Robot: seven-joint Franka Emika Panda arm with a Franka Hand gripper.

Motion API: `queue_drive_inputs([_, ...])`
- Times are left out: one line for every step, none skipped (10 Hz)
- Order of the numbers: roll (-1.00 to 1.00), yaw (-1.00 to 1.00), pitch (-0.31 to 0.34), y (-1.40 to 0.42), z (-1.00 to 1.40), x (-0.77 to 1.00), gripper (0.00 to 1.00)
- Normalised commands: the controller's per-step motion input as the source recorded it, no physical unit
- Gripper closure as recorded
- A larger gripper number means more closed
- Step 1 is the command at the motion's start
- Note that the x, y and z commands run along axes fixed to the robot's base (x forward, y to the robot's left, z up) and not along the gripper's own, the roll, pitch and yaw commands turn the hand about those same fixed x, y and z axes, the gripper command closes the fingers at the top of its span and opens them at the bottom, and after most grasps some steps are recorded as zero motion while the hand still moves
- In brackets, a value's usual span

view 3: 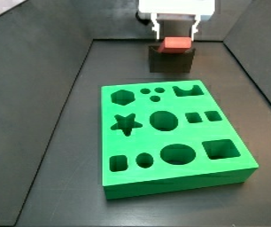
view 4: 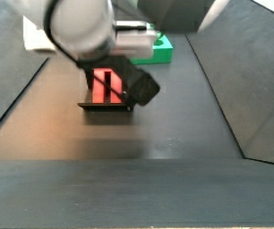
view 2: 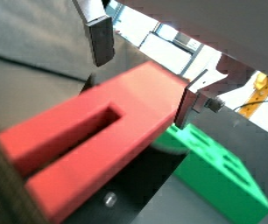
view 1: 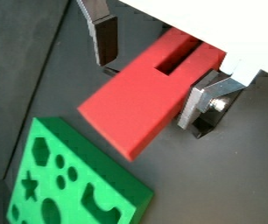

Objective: Pick up the double-square object. Move up. Place the double-square object on the fixture. Regrasp the double-square object. Move to above the board. Insert the double-square object.
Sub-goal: Regrasp the double-square object.

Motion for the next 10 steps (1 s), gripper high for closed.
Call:
queue_drive_inputs([0.04,0.02,0.002,0.01,1.00,-0.04,0.00])
queue_drive_inputs([0.04,0.02,0.015,0.01,0.95,-0.04,0.00])
queue_drive_inputs([0.04,0.02,0.042,0.01,0.64,-0.03,0.00])
queue_drive_inputs([0.04,0.02,0.055,0.01,0.52,-0.03,0.00])
queue_drive_inputs([0.04,0.01,0.068,0.01,0.27,-0.02,0.00])
queue_drive_inputs([1.00,0.04,0.061,-1.00,0.91,0.02,0.00])
queue_drive_inputs([1.00,0.04,0.060,-1.00,0.88,0.02,0.00])
queue_drive_inputs([1.00,0.04,0.055,-1.00,0.87,0.00,0.00])
queue_drive_inputs([1.00,0.04,0.046,-1.00,0.81,-0.06,0.00])
queue_drive_inputs([1.00,0.04,0.042,-0.82,0.59,-0.06,0.00])
